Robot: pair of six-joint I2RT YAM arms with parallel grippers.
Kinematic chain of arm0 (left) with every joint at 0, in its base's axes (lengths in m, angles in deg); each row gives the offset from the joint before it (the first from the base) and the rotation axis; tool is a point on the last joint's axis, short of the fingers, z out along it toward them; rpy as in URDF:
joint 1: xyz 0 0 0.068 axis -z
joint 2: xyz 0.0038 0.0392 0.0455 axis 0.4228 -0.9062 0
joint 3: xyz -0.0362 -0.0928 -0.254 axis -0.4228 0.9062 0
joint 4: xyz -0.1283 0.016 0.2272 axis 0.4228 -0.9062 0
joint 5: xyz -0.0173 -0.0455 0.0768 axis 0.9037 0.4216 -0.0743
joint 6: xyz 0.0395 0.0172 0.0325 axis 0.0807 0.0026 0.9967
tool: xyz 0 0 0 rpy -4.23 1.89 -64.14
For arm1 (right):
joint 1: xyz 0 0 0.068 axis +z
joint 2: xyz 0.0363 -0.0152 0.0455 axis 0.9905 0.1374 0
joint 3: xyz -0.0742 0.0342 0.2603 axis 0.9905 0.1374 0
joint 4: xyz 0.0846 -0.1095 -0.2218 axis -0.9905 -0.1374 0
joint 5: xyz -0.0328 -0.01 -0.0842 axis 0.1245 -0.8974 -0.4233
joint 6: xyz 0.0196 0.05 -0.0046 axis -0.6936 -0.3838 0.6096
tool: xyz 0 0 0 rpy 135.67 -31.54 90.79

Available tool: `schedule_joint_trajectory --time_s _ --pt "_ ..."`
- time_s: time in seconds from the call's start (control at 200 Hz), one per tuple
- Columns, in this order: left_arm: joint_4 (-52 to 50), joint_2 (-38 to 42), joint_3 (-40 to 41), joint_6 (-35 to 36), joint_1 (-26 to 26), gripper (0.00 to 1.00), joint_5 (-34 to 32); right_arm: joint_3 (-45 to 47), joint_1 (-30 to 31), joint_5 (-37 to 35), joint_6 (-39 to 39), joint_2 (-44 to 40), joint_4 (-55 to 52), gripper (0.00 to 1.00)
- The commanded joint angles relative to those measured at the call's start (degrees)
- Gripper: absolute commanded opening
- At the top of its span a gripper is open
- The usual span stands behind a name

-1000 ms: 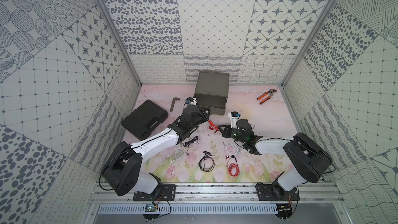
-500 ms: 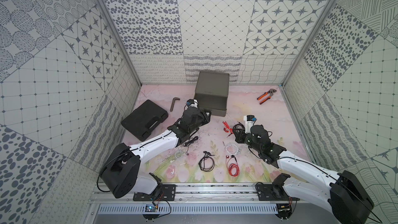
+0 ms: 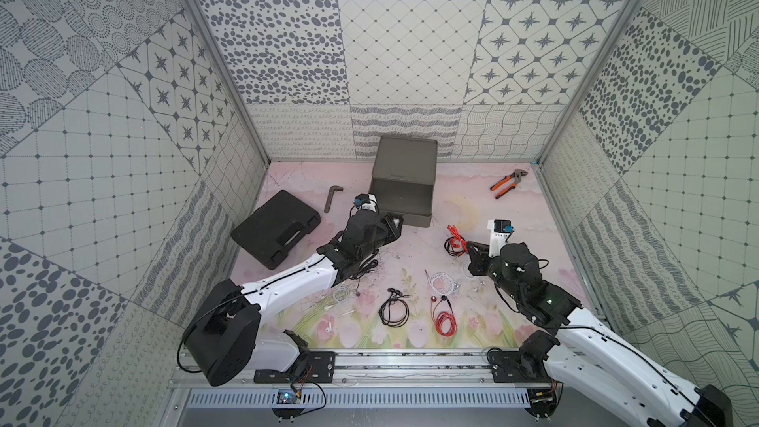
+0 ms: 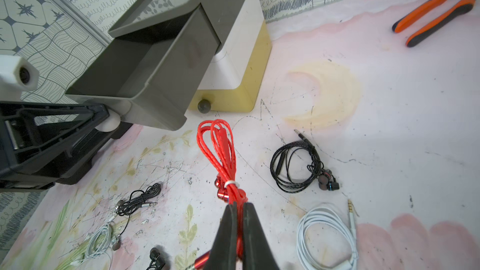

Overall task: Place the wired earphones into the drawer by color
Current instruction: Open the drawer in the storage box, then place the wired earphones in the drawer.

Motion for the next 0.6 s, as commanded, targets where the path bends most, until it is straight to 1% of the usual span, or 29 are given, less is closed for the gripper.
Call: schedule_joint_trajectory --time_s 0.0,0.165,0.255,0.365,0.425,0.595 --pt "1.5 0.6 0.2 0.3 0.1 0.51 -0.1 -4.6 -0.2 -0.8 4.3 -1.7 -0.4 0.0" --pt "1.1 1.2 0.8 0.2 0.1 0.6 -0.1 -9.5 -0.2 2.4 7.4 -1.3 -0.2 0.0" --pt "0.3 2.2 1.1 0.3 0.1 0.68 -0.7 -12.8 -0.2 6.1 9.7 0.6 1.1 0.0" --pt "-1.9 3.9 1.7 0.6 0.3 0.76 -1.4 -16.9 -0.2 10.6 11.7 5.1 2.1 0.0" --pt "-3.3 5.3 2.3 0.8 0.2 0.82 -2.0 -19.3 -0.2 12.7 12.5 7.9 2.2 0.0" --pt "-9.3 11.7 4.4 2.4 0.1 0.97 -5.0 -25.0 -0.2 19.3 15.7 16.0 4.0 0.01"
